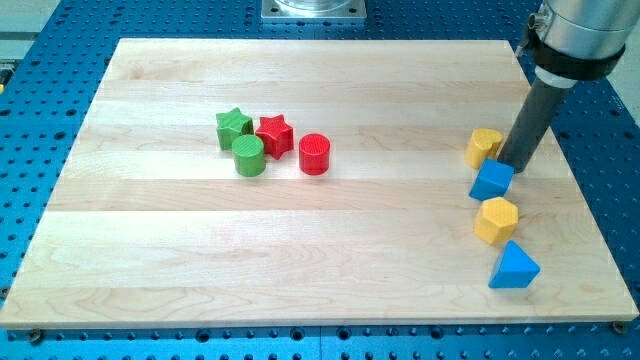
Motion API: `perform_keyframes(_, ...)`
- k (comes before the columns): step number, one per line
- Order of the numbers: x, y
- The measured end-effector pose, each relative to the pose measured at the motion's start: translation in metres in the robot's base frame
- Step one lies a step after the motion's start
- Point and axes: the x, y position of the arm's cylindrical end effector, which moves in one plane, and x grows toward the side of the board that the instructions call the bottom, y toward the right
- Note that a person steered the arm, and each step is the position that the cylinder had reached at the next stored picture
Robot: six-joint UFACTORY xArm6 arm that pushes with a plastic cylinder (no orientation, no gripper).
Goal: Move the red circle to the top left of the heart
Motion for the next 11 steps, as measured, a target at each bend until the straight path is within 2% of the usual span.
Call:
perform_keyframes(1,-0.040,0.030)
perform_keyframes(2,-0.084,-0.025)
perform_keyframes(3,-0.047,-0.146)
perform_keyframes(4,0.051,-0.229)
perform_keyframes(5,0.066,-0.299)
perform_keyframes(6,0.029,-0.280)
perform_keyframes(8,-0.037,-0.158)
perform_keyframes(9,-0.016,-0.192)
perform_keyframes(10,-0.019,-0.196)
perform_keyframes(11,-0.065,-0.257)
